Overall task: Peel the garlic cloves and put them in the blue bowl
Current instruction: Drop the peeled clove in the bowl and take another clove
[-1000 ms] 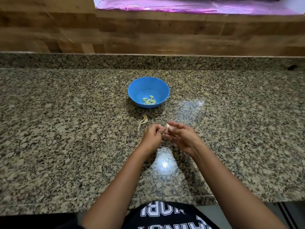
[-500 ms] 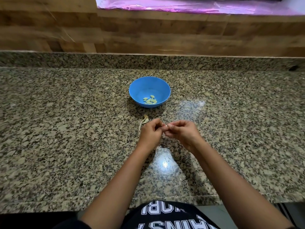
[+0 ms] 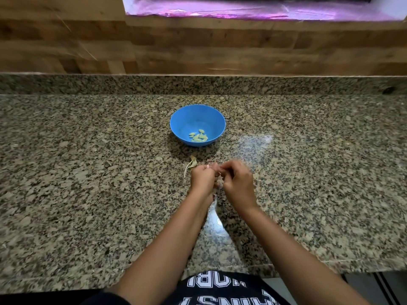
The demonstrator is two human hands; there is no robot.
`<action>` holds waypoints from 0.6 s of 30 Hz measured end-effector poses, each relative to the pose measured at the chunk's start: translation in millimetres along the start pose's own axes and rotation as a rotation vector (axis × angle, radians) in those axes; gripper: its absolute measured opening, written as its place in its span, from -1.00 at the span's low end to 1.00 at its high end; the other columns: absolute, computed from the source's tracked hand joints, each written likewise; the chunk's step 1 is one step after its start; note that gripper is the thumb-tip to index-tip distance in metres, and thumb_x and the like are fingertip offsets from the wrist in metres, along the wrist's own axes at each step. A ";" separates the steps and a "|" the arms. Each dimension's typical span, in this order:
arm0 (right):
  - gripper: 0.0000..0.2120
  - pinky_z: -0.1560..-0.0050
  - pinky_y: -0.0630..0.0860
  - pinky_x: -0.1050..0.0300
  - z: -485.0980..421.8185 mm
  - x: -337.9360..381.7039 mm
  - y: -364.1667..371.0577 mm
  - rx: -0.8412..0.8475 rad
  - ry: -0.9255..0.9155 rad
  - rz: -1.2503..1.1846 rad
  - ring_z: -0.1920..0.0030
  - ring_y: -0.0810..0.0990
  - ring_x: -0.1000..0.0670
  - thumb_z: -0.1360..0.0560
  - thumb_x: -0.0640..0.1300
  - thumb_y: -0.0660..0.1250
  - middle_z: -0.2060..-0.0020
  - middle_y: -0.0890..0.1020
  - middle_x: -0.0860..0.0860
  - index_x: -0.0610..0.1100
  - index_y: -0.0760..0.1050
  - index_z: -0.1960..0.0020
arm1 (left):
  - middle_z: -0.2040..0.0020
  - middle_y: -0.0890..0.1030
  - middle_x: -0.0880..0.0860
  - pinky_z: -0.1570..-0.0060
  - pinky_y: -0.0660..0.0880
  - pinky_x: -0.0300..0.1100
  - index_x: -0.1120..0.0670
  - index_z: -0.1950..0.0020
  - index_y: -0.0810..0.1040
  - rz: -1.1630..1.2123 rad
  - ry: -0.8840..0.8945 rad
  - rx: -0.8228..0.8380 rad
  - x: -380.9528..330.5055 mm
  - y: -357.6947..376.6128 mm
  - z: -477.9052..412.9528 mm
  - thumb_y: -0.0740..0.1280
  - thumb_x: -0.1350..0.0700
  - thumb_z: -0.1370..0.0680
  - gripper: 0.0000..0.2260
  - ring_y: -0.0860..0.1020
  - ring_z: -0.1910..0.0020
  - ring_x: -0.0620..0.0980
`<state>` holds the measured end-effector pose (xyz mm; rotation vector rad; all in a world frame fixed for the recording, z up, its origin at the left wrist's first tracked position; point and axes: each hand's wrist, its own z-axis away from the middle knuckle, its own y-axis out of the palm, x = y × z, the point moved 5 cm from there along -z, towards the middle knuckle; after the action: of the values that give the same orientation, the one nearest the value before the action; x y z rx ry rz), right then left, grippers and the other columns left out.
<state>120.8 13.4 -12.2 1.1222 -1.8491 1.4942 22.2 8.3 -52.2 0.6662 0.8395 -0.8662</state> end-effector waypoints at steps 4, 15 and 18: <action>-0.86 0.32 0.50 0.31 4.8 -14.6 1.2 -0.036 0.286 -0.285 0.29 0.52 0.07 -0.50 -0.40 0.25 0.25 0.57 -0.05 -0.22 0.51 0.16 | 0.18 0.57 0.13 0.34 0.51 -0.10 0.15 0.15 0.48 -0.247 0.141 -0.068 -0.2 -3.4 1.6 0.29 0.14 -0.57 -0.88 0.53 0.27 0.04; -0.87 0.14 0.60 0.18 -0.5 -27.8 -3.6 0.085 0.586 -0.589 0.23 0.63 -0.02 -0.48 -0.39 0.30 0.22 0.64 -0.13 -0.20 0.54 0.16 | 0.18 0.65 0.10 0.17 0.58 -0.15 0.18 0.04 0.58 -0.450 0.269 0.204 -14.2 -12.1 10.8 0.34 0.19 -0.54 -0.93 0.59 0.30 -0.09; -0.87 0.15 0.60 0.20 -1.6 -28.7 -3.5 0.092 0.556 -0.559 0.23 0.62 -0.01 -0.48 -0.39 0.31 0.22 0.63 -0.13 -0.20 0.54 0.16 | 0.29 0.61 0.01 0.38 0.49 -0.37 0.20 0.07 0.60 -0.547 0.354 0.217 -19.9 -11.3 14.0 0.38 0.18 -0.51 -0.91 0.56 0.40 -0.20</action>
<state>138.8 22.9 -32.9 1.0140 -0.9990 1.3739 9.9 -0.7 -30.1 0.8086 1.2917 -1.3697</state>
